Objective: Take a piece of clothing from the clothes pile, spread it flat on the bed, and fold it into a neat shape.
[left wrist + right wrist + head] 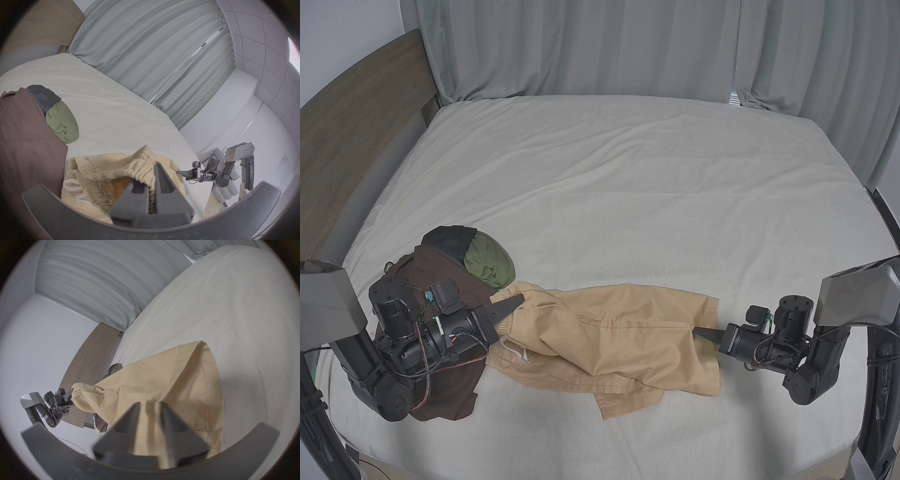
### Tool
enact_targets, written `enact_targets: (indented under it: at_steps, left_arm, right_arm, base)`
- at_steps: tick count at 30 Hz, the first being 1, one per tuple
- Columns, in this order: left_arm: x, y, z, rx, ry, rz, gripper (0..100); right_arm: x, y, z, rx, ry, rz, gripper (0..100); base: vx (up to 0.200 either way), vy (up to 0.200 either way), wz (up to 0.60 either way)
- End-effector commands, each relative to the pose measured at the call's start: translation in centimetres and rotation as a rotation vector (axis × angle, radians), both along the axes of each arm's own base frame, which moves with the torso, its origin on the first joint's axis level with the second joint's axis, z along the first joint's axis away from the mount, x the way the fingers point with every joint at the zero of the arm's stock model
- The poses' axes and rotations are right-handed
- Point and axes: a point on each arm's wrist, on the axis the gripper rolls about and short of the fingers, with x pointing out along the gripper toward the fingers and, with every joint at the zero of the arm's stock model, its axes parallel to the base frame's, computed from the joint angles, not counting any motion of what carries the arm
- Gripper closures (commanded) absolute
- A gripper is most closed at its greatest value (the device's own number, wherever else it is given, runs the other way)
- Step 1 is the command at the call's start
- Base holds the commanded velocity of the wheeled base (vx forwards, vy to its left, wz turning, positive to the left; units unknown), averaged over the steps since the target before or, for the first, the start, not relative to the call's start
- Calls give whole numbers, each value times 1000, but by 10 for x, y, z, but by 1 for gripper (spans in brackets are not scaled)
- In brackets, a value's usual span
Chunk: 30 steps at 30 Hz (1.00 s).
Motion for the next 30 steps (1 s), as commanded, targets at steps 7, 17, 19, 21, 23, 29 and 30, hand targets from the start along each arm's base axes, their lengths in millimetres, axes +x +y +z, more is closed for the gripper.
enact_targets:
  at_steps: [7, 17, 19, 21, 23, 29, 30]
  left_arm:
    - [5, 4, -4, 3, 8, 18, 100]
    - [6, 6, -5, 3, 11, 24, 100]
    - [6, 6, -5, 3, 11, 24, 100]
    - [6, 6, -5, 3, 9, 24, 100]
    - [6, 6, -5, 3, 9, 24, 100]
    - [5, 6, -3, 2, 3, 24, 100]
    - [5, 6, -3, 1, 6, 24, 100]
  right_arm:
    - [-6, -17, 21, 22, -31, -11, 100]
    - [-16, -26, 29, 54, -21, 68, 100]
    - [-16, -24, 29, 54, -21, 76, 100]
    - [-16, -21, 28, 54, -22, 83, 100]
    - [-16, -20, 28, 54, -21, 88, 100]
    - [-6, -8, 20, 55, -29, 117, 0]
    - [-5, -3, 16, 55, -24, 130, 0]
  base:
    - [0, 0, 0]
    - [0, 0, 0]
    - [0, 0, 0]
    - [0, 0, 0]
    - [0, 0, 0]
    - [0, 0, 0]
    - [0, 0, 0]
